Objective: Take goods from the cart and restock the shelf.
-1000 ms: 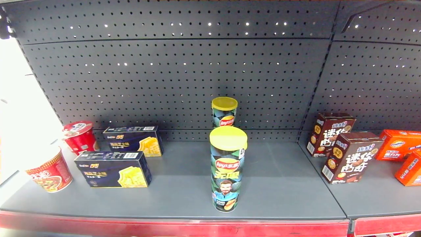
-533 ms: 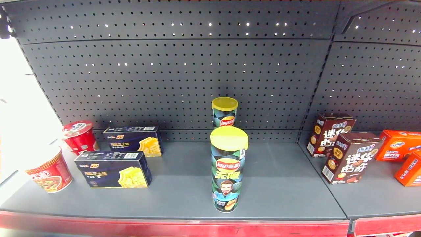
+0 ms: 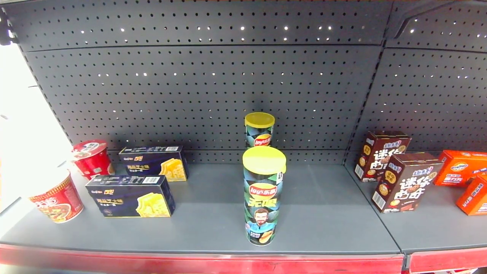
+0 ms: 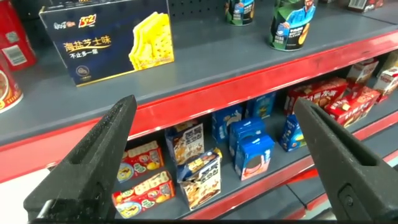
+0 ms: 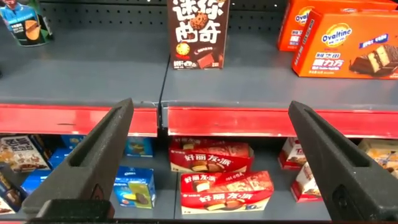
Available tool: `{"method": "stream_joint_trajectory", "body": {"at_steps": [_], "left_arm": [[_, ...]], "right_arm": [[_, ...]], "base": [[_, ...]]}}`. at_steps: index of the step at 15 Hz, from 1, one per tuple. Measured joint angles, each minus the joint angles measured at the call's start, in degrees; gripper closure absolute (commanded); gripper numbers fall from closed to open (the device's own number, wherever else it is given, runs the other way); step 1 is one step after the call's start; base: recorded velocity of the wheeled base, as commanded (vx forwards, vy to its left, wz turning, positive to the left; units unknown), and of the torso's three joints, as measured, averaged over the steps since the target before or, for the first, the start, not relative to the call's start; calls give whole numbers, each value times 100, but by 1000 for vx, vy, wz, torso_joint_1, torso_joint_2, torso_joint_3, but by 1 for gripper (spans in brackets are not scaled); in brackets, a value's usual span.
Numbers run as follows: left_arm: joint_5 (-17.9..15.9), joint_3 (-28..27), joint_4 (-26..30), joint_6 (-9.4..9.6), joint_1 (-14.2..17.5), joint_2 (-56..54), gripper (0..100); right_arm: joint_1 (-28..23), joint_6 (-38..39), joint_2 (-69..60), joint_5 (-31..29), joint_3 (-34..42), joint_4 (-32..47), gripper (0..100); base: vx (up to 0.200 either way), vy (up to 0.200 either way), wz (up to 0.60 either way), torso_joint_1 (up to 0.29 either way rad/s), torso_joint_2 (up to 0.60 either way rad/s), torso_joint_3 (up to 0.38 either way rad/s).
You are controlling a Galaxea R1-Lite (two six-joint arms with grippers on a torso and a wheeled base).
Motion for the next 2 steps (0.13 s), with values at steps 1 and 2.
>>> {"method": "stream_joint_trajectory", "body": {"at_steps": [1,2], "left_arm": [[0,0,0,-5,0,0,0],[2,0,0,-6,-2,0,0]], "right_arm": [[-2,5,0,5,0,2,0],[-5,5,0,7,0,4,0]], "base": [[0,0,0,0,0,0],[0,0,0,0,0,0]]}}
